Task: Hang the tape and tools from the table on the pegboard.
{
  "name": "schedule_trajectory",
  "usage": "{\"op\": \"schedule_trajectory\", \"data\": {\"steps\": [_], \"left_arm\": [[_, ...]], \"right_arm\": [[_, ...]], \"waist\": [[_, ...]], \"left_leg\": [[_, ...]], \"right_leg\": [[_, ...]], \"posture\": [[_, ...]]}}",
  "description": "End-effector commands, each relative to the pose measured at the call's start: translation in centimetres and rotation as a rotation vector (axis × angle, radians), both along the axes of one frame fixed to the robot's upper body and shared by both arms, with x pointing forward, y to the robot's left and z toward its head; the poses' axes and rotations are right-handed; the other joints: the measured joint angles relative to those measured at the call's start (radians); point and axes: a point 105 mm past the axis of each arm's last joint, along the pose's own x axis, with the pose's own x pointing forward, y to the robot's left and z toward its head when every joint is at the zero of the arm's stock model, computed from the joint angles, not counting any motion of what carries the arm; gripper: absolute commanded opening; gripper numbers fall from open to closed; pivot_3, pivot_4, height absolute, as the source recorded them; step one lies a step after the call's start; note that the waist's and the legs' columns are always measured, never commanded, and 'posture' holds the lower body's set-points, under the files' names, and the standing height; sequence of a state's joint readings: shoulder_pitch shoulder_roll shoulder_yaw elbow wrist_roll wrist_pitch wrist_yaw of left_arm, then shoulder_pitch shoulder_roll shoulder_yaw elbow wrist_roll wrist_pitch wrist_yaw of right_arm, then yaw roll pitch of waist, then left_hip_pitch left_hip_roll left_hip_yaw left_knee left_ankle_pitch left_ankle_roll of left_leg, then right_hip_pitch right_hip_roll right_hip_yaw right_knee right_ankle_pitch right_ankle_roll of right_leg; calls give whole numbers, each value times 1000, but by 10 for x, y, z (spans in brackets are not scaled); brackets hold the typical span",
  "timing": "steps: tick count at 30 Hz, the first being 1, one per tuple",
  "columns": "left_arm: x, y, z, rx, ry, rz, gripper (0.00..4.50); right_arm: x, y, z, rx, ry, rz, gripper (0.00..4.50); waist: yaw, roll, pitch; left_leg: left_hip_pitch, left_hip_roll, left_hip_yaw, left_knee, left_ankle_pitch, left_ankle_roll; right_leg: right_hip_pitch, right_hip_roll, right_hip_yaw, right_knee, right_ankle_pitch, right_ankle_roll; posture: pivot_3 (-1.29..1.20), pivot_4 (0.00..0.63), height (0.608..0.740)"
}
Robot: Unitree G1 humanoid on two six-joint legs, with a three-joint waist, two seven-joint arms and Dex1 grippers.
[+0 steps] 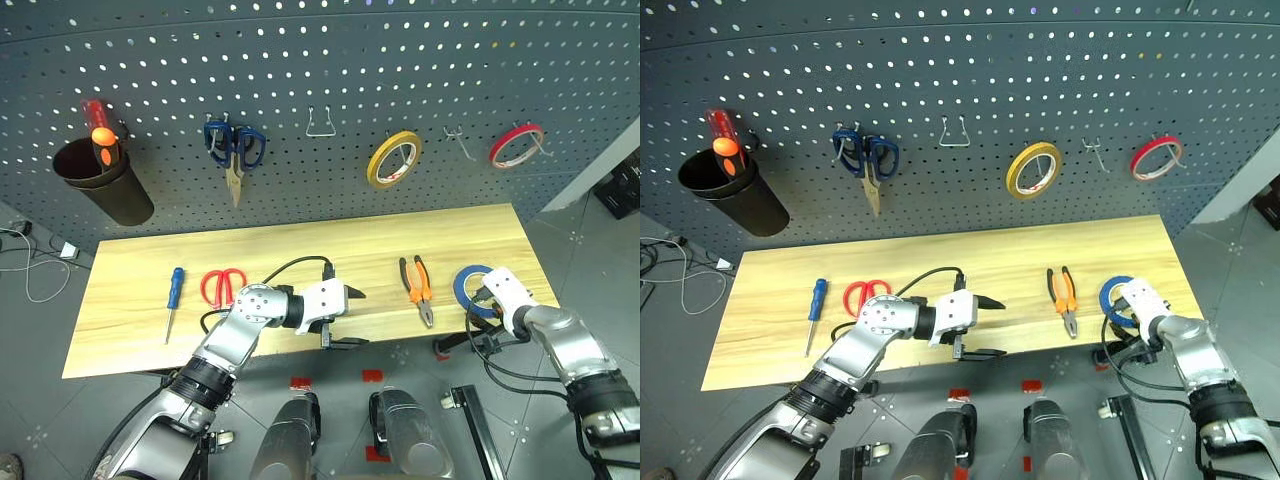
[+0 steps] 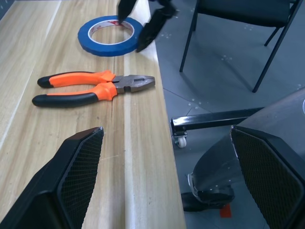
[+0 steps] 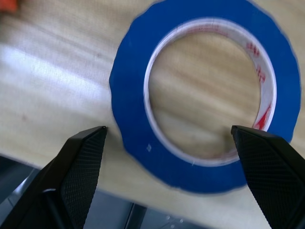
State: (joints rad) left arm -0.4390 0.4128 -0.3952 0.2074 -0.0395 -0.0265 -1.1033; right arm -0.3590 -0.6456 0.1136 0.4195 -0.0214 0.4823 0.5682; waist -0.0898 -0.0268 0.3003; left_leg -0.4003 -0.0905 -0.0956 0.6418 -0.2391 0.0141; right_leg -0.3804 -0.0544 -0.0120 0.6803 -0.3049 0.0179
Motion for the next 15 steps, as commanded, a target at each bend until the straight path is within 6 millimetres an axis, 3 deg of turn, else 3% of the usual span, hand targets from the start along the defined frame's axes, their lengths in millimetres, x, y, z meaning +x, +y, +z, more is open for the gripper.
{"op": "schedule_trajectory", "data": {"steps": [1,2,12,15], "left_arm": [[-2,-3,5,-11,-22,-20,4500],[-2,-3,5,-12,-21,-17,4500],[2,2,7,-29,-23,20,4500],[5,4,10,-44,-25,49,4500]], "right_arm": [[1,-4,-9,-2,89,39,4112],[2,-5,-9,-5,104,45,3946],[-6,0,-27,21,231,69,753],[-2,-8,-20,-54,146,57,671]], "waist": [[0,-2,2],[0,-2,2],[3,-4,2],[4,-5,1]], "left_leg": [[0,0,0,1,0,0],[0,0,0,1,0,0],[0,0,-1,3,0,0],[0,0,-2,3,0,0]], "right_leg": [[0,0,0,0,0,0],[0,0,0,0,1,1],[1,0,0,0,2,3],[2,0,0,-1,2,3]], "posture": [[-166,341,740],[-164,339,740],[-152,324,740],[-149,321,740]]}}
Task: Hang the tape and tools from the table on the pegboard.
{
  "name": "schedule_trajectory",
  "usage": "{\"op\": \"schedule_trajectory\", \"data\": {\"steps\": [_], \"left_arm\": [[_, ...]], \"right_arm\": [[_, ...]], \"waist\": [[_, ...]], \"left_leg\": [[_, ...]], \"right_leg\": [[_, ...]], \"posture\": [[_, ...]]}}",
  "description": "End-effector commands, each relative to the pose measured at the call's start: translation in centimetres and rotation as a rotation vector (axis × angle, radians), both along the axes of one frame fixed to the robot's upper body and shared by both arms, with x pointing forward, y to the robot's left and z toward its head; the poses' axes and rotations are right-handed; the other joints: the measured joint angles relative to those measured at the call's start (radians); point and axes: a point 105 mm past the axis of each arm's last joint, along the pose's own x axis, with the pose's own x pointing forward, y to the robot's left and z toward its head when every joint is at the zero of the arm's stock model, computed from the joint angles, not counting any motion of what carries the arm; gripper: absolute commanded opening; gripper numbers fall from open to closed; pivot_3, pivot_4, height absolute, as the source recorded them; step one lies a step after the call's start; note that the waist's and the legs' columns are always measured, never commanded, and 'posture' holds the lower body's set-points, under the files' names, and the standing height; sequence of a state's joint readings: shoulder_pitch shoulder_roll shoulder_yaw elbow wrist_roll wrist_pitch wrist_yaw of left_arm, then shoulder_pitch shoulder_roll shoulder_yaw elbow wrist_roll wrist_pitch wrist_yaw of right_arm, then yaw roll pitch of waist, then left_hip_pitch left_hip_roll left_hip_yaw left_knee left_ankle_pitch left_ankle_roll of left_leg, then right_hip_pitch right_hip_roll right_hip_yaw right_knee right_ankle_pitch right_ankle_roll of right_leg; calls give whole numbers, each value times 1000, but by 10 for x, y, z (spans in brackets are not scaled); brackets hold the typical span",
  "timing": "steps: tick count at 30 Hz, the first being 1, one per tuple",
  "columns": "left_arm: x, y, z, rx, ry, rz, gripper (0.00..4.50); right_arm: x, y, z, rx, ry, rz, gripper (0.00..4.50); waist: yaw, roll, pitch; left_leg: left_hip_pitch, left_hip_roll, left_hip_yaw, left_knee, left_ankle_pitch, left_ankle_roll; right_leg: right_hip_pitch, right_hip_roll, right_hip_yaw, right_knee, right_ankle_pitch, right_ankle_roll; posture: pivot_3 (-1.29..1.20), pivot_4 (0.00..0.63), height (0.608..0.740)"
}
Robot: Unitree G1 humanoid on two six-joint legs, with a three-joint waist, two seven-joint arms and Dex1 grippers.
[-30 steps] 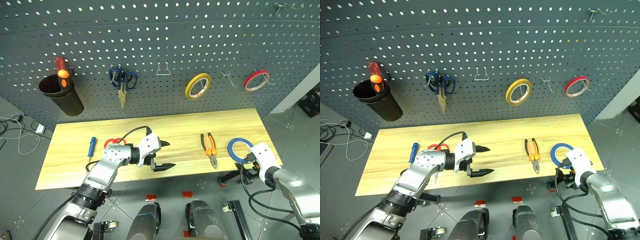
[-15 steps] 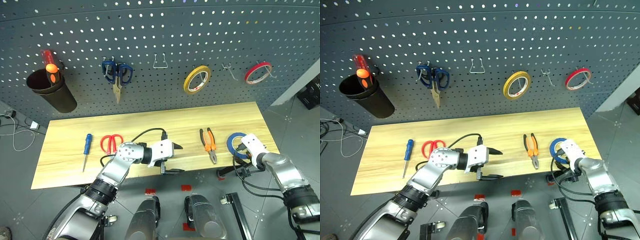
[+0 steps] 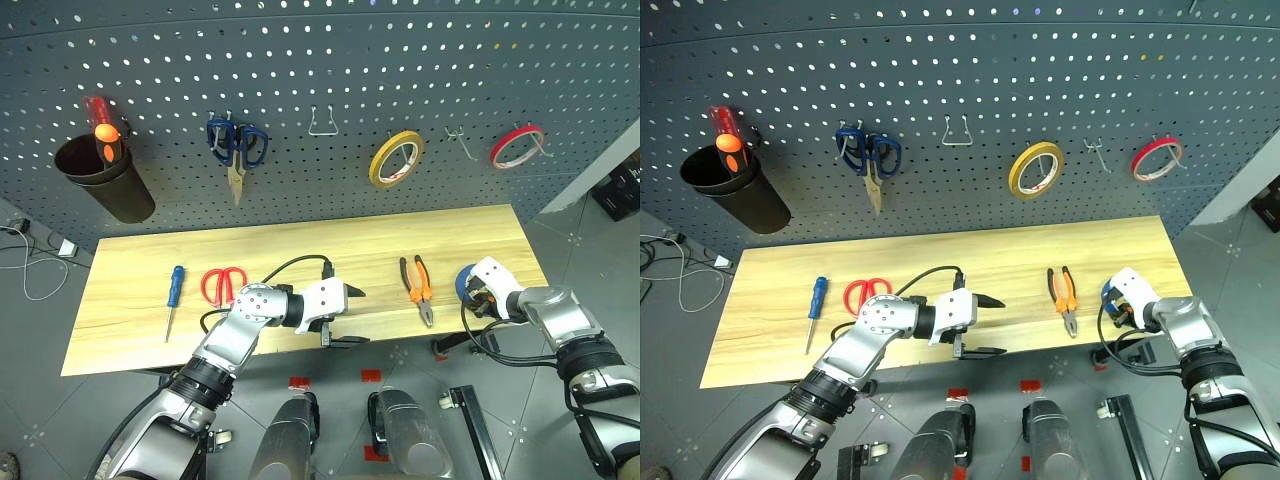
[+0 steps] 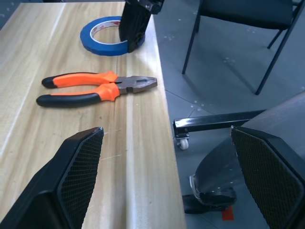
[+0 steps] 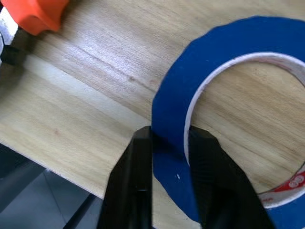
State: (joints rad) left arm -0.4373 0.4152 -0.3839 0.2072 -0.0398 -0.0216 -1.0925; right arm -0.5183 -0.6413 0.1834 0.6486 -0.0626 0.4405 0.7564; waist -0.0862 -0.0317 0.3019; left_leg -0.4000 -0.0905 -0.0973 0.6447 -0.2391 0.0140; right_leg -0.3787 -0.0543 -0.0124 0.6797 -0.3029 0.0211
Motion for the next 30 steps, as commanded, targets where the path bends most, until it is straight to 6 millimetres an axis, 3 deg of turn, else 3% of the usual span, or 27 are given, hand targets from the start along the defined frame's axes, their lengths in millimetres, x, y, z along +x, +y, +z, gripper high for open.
{"op": "schedule_trajectory", "data": {"steps": [1,3,7,10,14,18,23,30], "left_arm": [[5,2,11,-48,-30,48,4500],[11,4,16,-67,-41,86,4500],[19,3,35,-158,-61,160,4500],[21,-2,56,-292,-54,208,4500],[21,-6,71,-402,-48,253,4500],[26,-14,89,-467,-75,283,4500],[30,-23,107,-497,-108,256,4500],[37,-27,118,-513,-138,261,4500]], "right_arm": [[-10,-18,-7,-130,-46,-33,671],[-9,-22,7,-184,-133,-25,671],[-21,-19,56,-294,-381,-28,671],[-37,2,92,-285,-600,-67,671],[-56,34,132,-292,-885,-67,671],[-60,83,161,-254,-1081,112,671],[-36,85,180,-166,-1139,109,671],[7,70,191,-101,-1137,106,671]], "waist": [[2,0,0],[3,0,0],[16,3,1],[10,3,1],[-1,3,1],[-4,3,1],[1,3,1],[2,3,1]], "left_leg": [[0,0,0,0,0,0],[0,0,0,0,0,0],[-6,-1,-1,0,0,-1],[-16,-1,-1,1,3,-5],[-16,0,0,1,3,-5],[-15,0,1,1,3,-5],[-15,-2,0,2,3,-5],[-15,-2,0,2,4,-5]], "right_leg": [[0,0,0,0,0,0],[0,0,0,0,0,1],[-6,-1,0,0,0,1],[-15,0,-1,1,1,1],[-16,0,0,1,1,2],[-16,0,0,2,2,4],[-14,0,1,1,6,9],[-14,0,1,0,6,9]], "posture": [[-148,318,740],[-152,317,740],[-152,317,740],[-173,322,740],[-186,325,740],[-190,320,740],[-185,316,740],[-154,305,740]]}}
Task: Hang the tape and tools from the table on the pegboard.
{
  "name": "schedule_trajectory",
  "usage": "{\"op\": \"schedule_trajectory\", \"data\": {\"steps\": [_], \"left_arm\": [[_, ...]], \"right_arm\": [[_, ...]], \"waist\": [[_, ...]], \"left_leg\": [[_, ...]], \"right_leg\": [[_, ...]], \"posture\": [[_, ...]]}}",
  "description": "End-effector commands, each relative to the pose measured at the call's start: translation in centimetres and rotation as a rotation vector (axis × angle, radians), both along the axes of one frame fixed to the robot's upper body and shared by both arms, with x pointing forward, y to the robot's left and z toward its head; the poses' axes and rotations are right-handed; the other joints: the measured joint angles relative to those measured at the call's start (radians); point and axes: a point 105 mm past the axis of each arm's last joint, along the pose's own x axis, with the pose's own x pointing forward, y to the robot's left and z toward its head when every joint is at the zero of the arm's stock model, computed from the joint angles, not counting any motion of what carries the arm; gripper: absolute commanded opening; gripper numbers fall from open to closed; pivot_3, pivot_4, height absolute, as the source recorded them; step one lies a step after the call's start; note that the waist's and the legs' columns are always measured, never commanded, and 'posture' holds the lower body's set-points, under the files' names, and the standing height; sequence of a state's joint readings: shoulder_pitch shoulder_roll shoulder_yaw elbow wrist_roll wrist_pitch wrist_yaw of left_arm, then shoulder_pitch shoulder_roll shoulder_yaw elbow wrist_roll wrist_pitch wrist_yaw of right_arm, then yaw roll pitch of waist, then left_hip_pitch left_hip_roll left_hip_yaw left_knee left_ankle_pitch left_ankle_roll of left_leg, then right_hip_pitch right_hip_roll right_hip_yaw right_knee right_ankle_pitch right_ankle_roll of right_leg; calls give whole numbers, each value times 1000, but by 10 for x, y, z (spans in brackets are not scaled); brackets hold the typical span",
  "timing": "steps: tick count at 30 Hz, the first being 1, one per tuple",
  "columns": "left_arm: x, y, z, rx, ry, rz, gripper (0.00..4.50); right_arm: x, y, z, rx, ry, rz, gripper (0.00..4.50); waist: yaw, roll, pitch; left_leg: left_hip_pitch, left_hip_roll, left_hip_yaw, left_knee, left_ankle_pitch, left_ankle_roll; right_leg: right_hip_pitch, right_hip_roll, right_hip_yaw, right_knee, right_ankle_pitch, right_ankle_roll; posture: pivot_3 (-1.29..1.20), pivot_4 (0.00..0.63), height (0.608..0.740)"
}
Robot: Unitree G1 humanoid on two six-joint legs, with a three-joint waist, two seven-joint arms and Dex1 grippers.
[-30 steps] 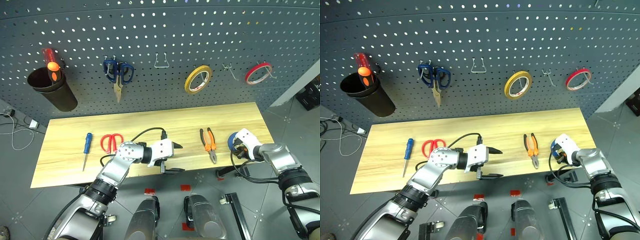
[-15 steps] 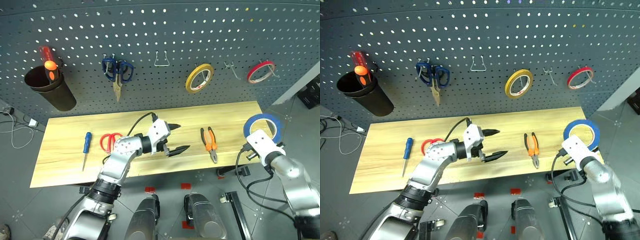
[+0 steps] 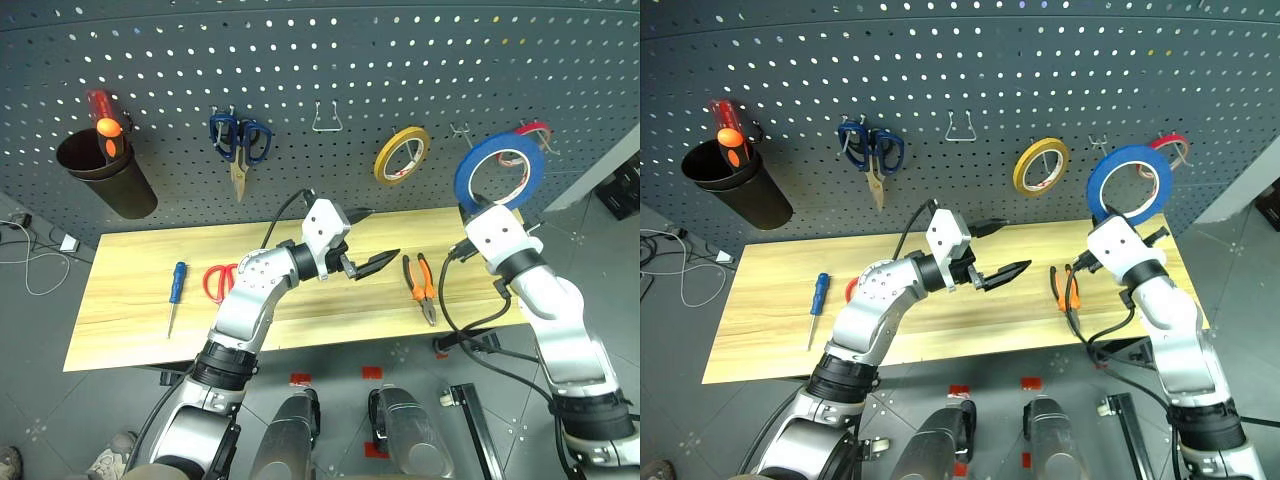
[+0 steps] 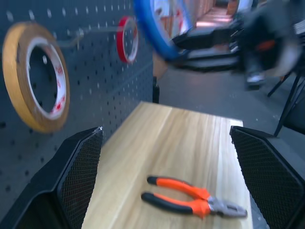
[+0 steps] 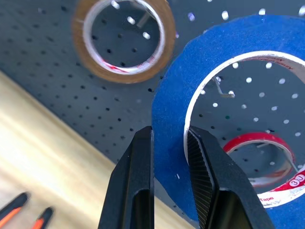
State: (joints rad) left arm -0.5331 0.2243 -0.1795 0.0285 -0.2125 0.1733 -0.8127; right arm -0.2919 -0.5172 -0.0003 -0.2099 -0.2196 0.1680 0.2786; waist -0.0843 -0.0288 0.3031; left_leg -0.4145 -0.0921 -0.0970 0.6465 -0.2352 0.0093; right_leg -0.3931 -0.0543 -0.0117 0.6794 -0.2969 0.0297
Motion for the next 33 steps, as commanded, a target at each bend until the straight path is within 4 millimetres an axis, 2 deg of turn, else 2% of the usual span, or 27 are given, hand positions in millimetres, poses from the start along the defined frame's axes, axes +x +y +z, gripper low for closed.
{"op": "schedule_trajectory", "data": {"steps": [1,5,8,11,14,20,23,26,30,33], "left_arm": [[0,-3,12,-32,-36,0,4500],[2,-4,12,-29,-42,6,4500],[3,-1,10,-22,-39,18,4500],[5,5,5,-9,-32,35,4500],[8,17,-3,29,-22,60,4500],[1,50,-32,190,-8,58,4500],[-14,81,-61,381,6,5,4500],[-28,107,-83,523,46,-49,4500],[-34,129,-101,668,53,-85,4500],[-33,137,-105,707,48,-84,4500]], "right_arm": [[12,-12,15,22,-44,8,671],[40,-16,21,68,0,51,670],[46,-12,24,101,11,96,670],[47,-9,21,160,31,112,1605],[39,-6,10,207,68,98,2507],[6,4,-21,270,170,48,4471],[-15,16,-41,382,289,-8,4471],[-27,29,-62,507,432,-79,4471],[-31,41,-97,560,636,-220,4471],[-28,42,-123,558,761,-330,4471]], "waist": [[0,0,0],[-4,0,0],[-1,0,0],[0,0,0],[0,0,0],[0,0,0],[-5,2,1],[-5,3,2],[2,4,2],[3,4,2]], "left_leg": [[0,0,0,0,0,0],[-1,0,3,0,0,0],[-1,1,3,0,0,0],[-1,1,3,0,0,0],[-1,1,4,0,0,1],[-2,1,2,-1,0,1],[-1,1,2,-1,0,1],[-1,2,1,-3,0,1],[-3,1,1,-3,-2,3],[-3,1,0,-3,-2,4]], "right_leg": [[0,0,0,0,0,0],[-1,0,2,-1,0,0],[-2,0,2,0,0,0],[-2,0,1,0,0,0],[-2,0,2,0,0,0],[-3,0,2,0,0,0],[-4,0,4,1,0,-1],[-6,0,4,2,-1,-3],[-9,0,3,1,1,-6],[-12,-1,2,1,1,-7]], "posture": [[-150,304,740],[-144,306,740],[-143,308,740],[-142,309,740],[-141,313,740],[-148,325,740],[-149,328,740],[-152,332,740],[-143,333,740],[-143,333,740]]}}
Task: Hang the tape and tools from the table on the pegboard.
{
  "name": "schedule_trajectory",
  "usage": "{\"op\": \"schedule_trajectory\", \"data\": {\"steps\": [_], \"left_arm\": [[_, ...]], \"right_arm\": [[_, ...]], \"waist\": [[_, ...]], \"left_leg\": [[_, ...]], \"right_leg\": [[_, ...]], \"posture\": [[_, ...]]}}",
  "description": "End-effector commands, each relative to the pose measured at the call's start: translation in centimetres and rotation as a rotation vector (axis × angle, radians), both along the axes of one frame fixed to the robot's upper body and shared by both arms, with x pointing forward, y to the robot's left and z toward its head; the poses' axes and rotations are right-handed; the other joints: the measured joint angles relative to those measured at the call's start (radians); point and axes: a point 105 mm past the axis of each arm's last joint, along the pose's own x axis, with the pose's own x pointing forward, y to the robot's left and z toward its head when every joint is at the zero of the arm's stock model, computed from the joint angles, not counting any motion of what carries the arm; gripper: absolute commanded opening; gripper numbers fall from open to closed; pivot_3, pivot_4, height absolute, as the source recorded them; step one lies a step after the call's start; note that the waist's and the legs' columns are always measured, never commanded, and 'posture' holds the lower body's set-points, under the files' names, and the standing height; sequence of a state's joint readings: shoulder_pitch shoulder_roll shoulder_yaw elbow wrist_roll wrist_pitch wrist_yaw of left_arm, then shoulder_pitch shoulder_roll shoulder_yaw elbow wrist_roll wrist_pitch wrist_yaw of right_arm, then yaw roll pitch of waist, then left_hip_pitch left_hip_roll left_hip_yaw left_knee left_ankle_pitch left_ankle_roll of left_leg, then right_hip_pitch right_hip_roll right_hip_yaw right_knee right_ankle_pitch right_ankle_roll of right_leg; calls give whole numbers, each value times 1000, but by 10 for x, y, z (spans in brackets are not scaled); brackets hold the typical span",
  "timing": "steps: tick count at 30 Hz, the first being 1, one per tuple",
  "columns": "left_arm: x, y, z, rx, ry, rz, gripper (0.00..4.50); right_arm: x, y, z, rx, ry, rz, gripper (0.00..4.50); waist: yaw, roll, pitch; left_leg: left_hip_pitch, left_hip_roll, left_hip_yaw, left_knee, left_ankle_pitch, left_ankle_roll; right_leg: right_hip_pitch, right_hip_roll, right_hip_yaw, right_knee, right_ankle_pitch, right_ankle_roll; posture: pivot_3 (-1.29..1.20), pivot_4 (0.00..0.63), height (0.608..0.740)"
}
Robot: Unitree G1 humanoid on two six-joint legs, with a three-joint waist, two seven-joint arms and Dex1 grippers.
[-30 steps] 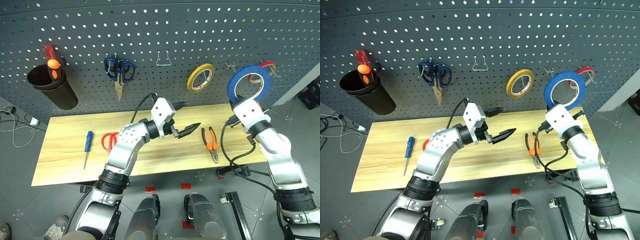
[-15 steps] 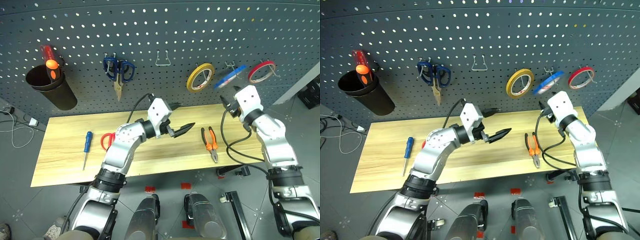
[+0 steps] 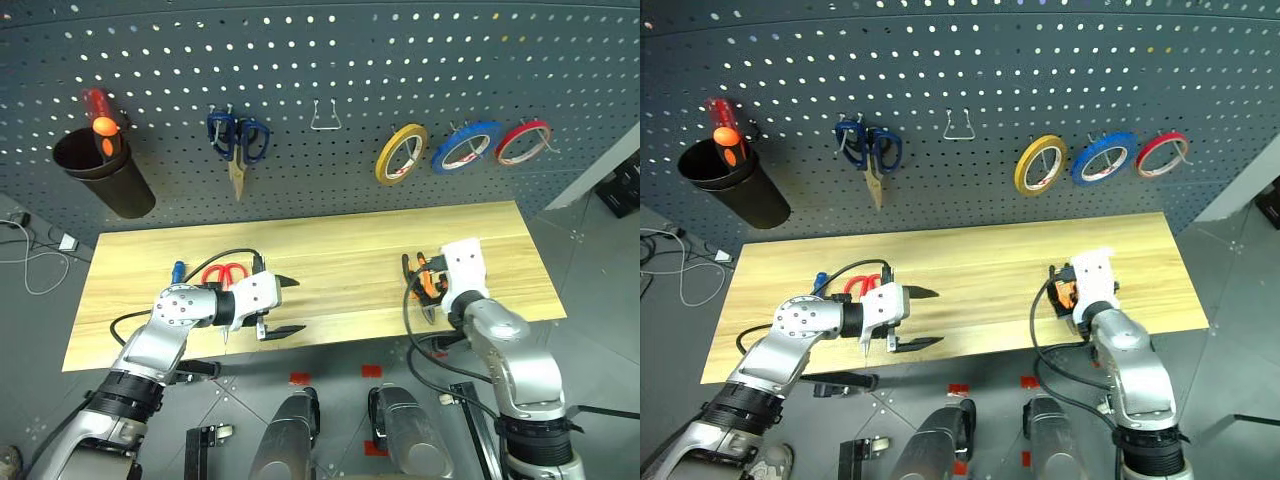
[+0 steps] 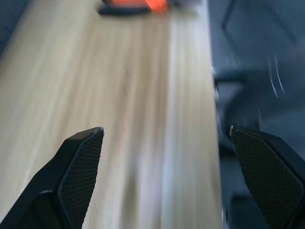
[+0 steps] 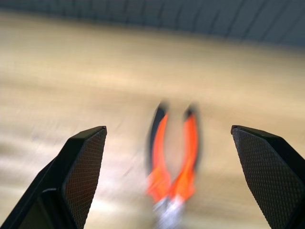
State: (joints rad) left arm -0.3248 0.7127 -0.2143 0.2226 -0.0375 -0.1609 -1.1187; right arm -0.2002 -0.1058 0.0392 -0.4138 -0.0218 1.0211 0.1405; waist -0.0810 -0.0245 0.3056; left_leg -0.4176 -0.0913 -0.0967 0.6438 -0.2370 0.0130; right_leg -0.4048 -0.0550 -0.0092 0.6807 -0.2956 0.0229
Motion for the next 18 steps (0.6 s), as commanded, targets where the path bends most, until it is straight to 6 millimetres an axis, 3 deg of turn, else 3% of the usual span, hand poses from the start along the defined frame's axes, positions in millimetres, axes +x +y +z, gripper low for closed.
{"op": "schedule_trajectory", "data": {"steps": [1,12,18], "left_arm": [[-1,1,0,31,-26,-38,4500],[1,-5,2,23,-40,-57,4500],[1,-8,3,16,-43,-62,4500]], "right_arm": [[4,-8,-21,-43,129,-92,4471],[44,-20,-36,-77,177,-160,4471],[56,-22,-43,-45,214,-157,4471]], "waist": [[0,0,0],[-10,0,0],[-8,0,0]], "left_leg": [[0,0,0,0,0,0],[-2,0,1,-1,1,-2],[-2,0,1,-1,1,-2]], "right_leg": [[0,0,0,0,0,0],[0,0,0,1,0,0],[0,1,0,1,0,0]], "posture": [[-139,334,740],[-118,333,740],[-113,333,740]]}}
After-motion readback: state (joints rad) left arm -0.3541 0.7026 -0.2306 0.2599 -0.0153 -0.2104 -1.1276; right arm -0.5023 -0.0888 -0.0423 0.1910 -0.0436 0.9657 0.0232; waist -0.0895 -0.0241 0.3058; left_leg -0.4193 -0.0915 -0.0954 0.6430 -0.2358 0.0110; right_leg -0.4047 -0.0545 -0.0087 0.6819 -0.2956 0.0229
